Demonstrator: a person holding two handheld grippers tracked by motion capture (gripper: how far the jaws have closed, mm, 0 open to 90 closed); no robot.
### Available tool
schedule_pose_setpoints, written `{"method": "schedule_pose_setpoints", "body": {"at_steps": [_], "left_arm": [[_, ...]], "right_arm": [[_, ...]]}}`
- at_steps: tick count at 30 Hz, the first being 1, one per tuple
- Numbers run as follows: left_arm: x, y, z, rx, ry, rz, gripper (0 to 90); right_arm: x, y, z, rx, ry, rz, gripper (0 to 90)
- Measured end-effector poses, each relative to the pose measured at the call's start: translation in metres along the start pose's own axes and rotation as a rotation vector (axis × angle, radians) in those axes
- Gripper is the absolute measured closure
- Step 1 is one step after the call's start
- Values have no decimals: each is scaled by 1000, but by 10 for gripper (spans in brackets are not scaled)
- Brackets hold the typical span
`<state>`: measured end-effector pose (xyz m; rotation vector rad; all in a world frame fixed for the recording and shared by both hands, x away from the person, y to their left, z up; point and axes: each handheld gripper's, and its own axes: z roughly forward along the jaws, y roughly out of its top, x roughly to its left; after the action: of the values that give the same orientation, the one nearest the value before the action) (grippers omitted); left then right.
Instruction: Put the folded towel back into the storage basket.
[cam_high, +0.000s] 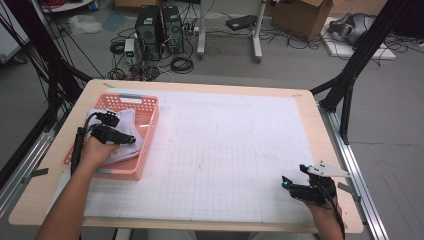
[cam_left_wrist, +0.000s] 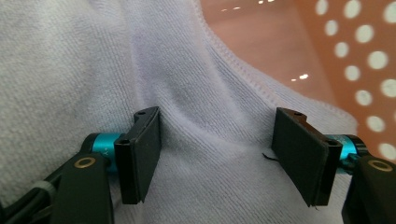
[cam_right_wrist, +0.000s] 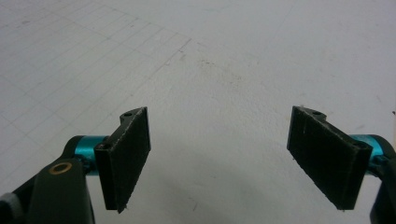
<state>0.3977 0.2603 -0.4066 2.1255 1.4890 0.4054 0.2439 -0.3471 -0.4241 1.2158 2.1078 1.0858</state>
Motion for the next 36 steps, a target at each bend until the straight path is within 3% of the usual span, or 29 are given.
{"method": "schedule_pose_setpoints", "body": {"at_steps": [7,11,12,13,14,15,17,18,20,23,25,27,30,31,33,36], "left_arm": [[-2,-2,2,-27,-84,42,338],[-3,-5,1,-64,-172,104,375],[-3,-5,1,-64,-172,104,394],[-3,-6,0,-73,-203,127,394],[-3,-7,-1,-85,-261,167,425],[-4,-8,-1,-89,-279,187,426],[-4,-8,-2,-95,-293,197,424],[-3,-7,-5,-123,-290,177,422],[0,-5,-10,-166,-259,109,380],[11,-6,-21,-248,-130,30,333],[20,-7,-24,-234,-68,-36,344],[26,-11,-24,-208,-41,-65,353],[29,-13,-22,-171,-3,-76,364],[29,-15,-18,-135,56,-76,367],[28,-16,-13,-104,107,-71,370],[26,-14,-10,-87,121,-56,368]], "right_arm": [[1,1,1,3,2,-1,203],[1,0,1,8,1,1,203],[1,0,1,8,1,3,204],[1,0,1,8,1,3,204],[1,0,2,8,1,-2,204],[1,0,2,6,3,-6,203],[1,0,2,10,2,-1,203],[1,0,2,9,2,-2,203],[0,0,2,7,1,-2,204],[0,0,1,8,0,2,204],[0,0,1,9,0,2,204],[0,0,1,10,-1,3,203],[1,0,2,11,0,0,204],[2,0,2,11,2,3,203],[1,0,3,12,2,-3,203],[2,0,2,14,4,-4,203]]}}
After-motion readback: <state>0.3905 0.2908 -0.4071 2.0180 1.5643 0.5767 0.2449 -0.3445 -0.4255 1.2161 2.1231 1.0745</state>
